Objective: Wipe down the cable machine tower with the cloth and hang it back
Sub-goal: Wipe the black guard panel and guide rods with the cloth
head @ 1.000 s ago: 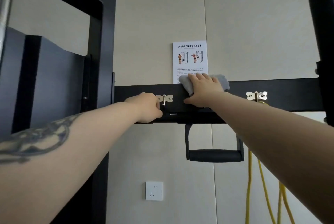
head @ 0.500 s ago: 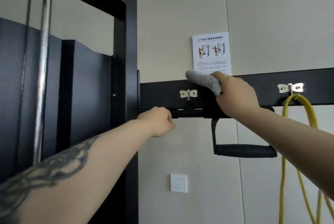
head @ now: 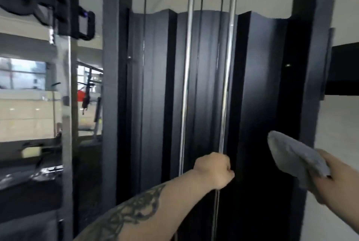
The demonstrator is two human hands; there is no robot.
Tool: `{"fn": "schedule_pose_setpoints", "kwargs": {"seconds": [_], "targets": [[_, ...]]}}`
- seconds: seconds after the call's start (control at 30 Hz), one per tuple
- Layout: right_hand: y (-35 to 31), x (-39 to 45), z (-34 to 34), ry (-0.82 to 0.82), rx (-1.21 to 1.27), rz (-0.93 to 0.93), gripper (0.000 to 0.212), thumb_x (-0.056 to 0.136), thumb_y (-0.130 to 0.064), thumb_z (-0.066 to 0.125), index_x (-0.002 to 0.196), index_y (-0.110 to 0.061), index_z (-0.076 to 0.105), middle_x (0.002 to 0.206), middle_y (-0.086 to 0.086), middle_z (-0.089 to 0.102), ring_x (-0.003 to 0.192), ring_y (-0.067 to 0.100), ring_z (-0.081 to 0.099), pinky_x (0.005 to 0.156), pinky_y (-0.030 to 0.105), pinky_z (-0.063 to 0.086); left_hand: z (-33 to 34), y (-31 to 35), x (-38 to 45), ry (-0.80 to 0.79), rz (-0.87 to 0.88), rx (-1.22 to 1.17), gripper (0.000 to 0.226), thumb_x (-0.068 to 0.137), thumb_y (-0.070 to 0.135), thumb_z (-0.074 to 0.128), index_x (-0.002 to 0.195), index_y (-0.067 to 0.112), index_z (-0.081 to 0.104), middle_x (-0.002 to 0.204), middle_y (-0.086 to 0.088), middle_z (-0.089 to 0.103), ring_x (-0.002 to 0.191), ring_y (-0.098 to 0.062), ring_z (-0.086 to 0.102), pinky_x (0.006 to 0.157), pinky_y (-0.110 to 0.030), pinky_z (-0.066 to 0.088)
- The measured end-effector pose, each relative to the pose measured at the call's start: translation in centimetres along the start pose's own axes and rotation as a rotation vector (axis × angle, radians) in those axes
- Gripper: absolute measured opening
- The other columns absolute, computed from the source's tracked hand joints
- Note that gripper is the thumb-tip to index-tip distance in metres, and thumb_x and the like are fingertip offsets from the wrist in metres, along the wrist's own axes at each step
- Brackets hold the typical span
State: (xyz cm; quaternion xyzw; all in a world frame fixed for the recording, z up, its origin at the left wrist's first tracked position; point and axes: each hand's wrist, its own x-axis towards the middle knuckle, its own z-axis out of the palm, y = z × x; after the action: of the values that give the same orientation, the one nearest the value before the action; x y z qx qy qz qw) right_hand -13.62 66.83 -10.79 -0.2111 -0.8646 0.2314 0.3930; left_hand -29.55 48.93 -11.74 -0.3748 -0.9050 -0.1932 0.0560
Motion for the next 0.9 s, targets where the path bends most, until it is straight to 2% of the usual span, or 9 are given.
{"fn": "schedule_pose_setpoints", "kwargs": {"seconds": [0.1,0.2,0.27,0.4,0.53,0.67,0.73,0.8,0.9], "targets": [[-1.9,-1.5,3.6,-0.078,0.049,-0.058,0.025,0.086,0.000,0.056,0.110,-0.006,0.060,0.060,0.001,0.056,0.053,0.024,0.053,0.049,0.033,0.042,-0.5,-4.1,-3.2,0.019,-0.122,0.066,0.030,0.097,0.032,0.049,0.117,0.015,0.064,0.117,-0.003,0.064,0.106,-0.023,0.060,0.088,-0.036,0.053],[-4.0,-2.7,5.8,-0.127,0.083,-0.090,0.028,0.087,-0.003,0.056,0.112,-0.017,0.060,0.057,-0.009,0.056,0.045,0.010,0.054,0.044,0.024,0.041,-2.3,-7.6,-5.0,0.091,-0.224,0.105,0.029,0.097,0.030,0.049,0.118,0.016,0.064,0.118,-0.001,0.062,0.105,-0.020,0.060,0.085,-0.031,0.051],[-5.2,-2.7,6.8,-0.158,0.098,-0.133,0.033,0.088,-0.006,0.053,0.113,-0.026,0.059,0.055,-0.007,0.061,0.046,0.007,0.062,0.042,0.017,0.043,-4.0,-9.6,-5.4,0.177,-0.259,0.118,0.029,0.097,0.030,0.049,0.120,0.019,0.062,0.122,0.000,0.059,0.107,-0.018,0.058,0.087,-0.031,0.050],[-7.5,-1.2,7.7,-0.181,0.132,-0.132,0.039,0.085,-0.003,0.054,0.111,-0.032,0.058,0.059,-0.005,0.066,0.048,0.009,0.065,0.043,0.027,0.052,-7.4,-12.8,-4.2,0.357,-0.285,0.186,0.029,0.097,0.027,0.050,0.123,0.019,0.059,0.128,0.000,0.054,0.113,-0.020,0.054,0.090,-0.031,0.046],[-9.8,-0.4,8.9,-0.154,0.206,-0.109,0.042,0.086,-0.004,0.049,0.105,-0.041,0.057,0.058,-0.002,0.067,0.043,0.017,0.063,0.042,0.038,0.054,-9.5,-15.4,-1.0,0.502,-0.209,0.196,0.036,0.095,0.023,0.051,0.131,0.020,0.054,0.138,0.002,0.045,0.126,-0.020,0.044,0.101,-0.033,0.040],[-11.9,0.8,10.7,-0.082,0.211,-0.133,0.041,0.086,-0.004,0.051,0.105,-0.039,0.060,0.061,-0.006,0.068,0.047,0.010,0.063,0.043,0.034,0.054,-10.0,-17.5,3.2,0.553,-0.074,0.173,0.057,0.098,0.020,0.049,0.151,0.018,0.029,0.161,0.000,0.013,0.147,-0.018,0.016,0.117,-0.033,0.026],[-12.7,1.6,11.4,-0.030,0.247,-0.132,0.042,0.088,-0.005,0.051,0.101,-0.044,0.060,0.063,-0.008,0.069,0.045,0.013,0.063,0.042,0.036,0.053,-9.6,-18.4,5.6,0.613,-0.042,0.128,0.065,0.100,0.020,0.045,0.156,0.018,0.012,0.164,0.002,-0.007,0.150,-0.017,0.001,0.119,-0.033,0.021],[-13.2,2.1,12.0,0.038,0.378,-0.091,0.036,0.091,-0.012,0.052,0.099,-0.047,0.060,0.067,-0.010,0.070,0.044,0.015,0.062,0.039,0.032,0.050,-9.3,-19.1,8.2,0.705,-0.028,0.113,0.068,0.103,0.024,0.038,0.156,0.017,-0.004,0.161,0.002,-0.022,0.149,-0.015,-0.014,0.122,-0.034,0.012],[-14.0,2.9,12.5,0.238,0.585,-0.013,0.024,0.093,-0.027,0.055,0.098,-0.049,0.062,0.082,-0.024,0.069,0.068,0.004,0.068,0.054,0.023,0.050,-8.7,-20.2,11.8,0.840,-0.014,0.163,0.069,0.104,0.033,0.030,0.152,0.013,-0.015,0.159,-0.002,-0.025,0.146,-0.016,-0.023,0.122,-0.037,-0.008]]}}
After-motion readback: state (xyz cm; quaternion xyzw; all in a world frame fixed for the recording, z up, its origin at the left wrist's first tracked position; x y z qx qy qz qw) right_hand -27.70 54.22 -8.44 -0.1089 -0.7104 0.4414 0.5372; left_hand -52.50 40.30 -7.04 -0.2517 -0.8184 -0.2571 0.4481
